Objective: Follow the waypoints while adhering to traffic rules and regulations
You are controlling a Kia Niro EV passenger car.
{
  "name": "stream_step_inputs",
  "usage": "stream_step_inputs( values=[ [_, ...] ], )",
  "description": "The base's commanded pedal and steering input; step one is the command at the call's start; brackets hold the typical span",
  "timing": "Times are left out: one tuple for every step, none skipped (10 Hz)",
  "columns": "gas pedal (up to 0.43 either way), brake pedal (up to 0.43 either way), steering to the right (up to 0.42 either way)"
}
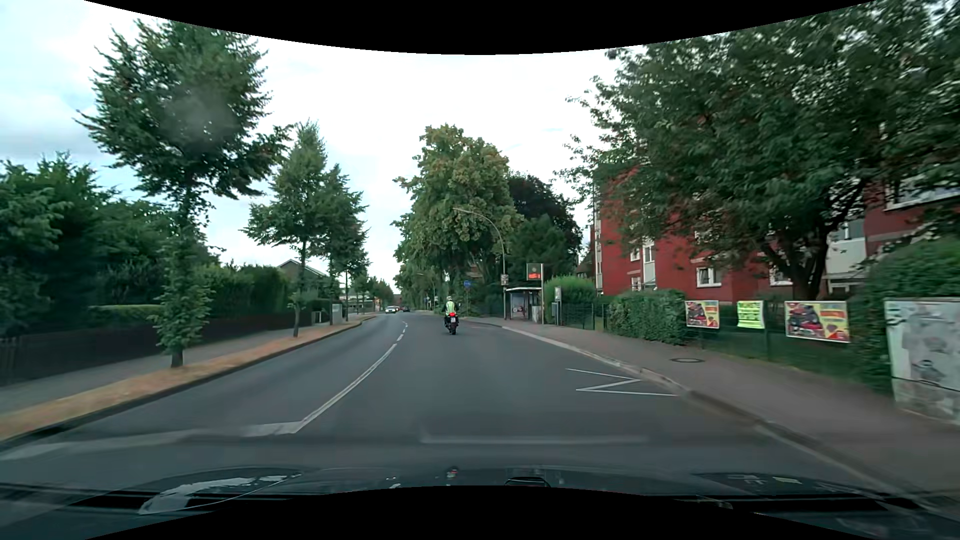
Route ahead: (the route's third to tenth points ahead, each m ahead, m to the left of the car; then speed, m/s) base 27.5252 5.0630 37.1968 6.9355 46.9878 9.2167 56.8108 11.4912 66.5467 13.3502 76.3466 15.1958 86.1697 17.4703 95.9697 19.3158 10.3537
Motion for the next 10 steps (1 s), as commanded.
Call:
stream_step_inputs(
  values=[
    [0.169,0.000,-0.046],
    [0.169,0.000,-0.046],
    [0.169,0.000,-0.045],
    [0.169,0.000,-0.045],
    [0.169,0.000,-0.044],
    [0.169,0.000,-0.042],
    [0.169,0.000,-0.040],
    [0.169,0.000,-0.041],
    [0.169,0.000,-0.040],
    [0.169,0.000,-0.040]
  ],
)
